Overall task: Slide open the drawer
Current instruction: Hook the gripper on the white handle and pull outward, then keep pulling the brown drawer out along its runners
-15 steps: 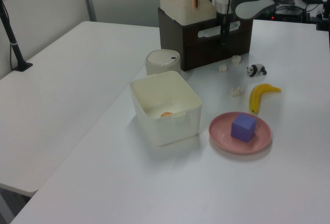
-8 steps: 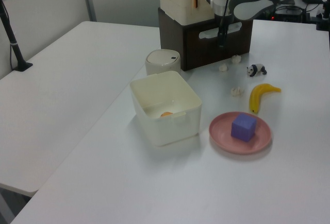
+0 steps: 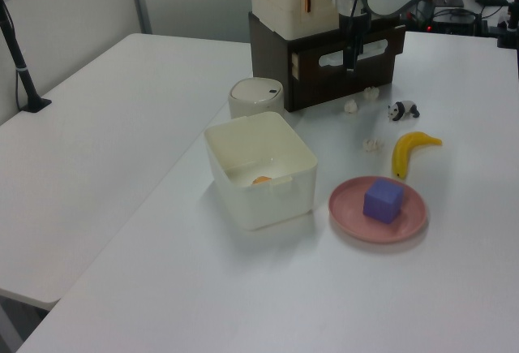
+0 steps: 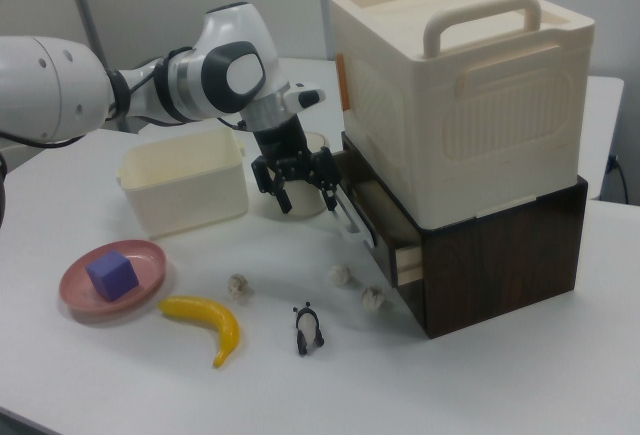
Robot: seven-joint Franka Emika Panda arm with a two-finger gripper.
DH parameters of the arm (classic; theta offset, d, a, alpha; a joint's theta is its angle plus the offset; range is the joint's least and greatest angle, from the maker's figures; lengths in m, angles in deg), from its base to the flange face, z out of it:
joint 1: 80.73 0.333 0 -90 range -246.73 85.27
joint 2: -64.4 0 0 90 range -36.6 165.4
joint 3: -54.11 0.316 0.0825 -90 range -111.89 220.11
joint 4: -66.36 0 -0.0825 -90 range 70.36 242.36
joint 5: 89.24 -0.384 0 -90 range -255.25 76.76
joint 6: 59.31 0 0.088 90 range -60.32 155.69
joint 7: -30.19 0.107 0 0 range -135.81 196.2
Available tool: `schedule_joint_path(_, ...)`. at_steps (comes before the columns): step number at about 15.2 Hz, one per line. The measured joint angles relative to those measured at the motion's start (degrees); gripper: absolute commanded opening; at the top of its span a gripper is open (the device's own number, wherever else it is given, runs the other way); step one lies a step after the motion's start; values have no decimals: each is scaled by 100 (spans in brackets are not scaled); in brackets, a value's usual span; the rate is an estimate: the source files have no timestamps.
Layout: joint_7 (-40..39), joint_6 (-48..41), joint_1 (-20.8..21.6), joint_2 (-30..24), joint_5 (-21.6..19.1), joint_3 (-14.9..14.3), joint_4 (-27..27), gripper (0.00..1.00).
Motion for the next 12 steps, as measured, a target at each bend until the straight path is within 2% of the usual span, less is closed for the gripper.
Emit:
schedule_joint_path(6, -47, -183, 2, -21, -46, 93, 38, 100)
schedule_joint_path(12, -2000, -256, -33, -44, -43, 78, 22, 100)
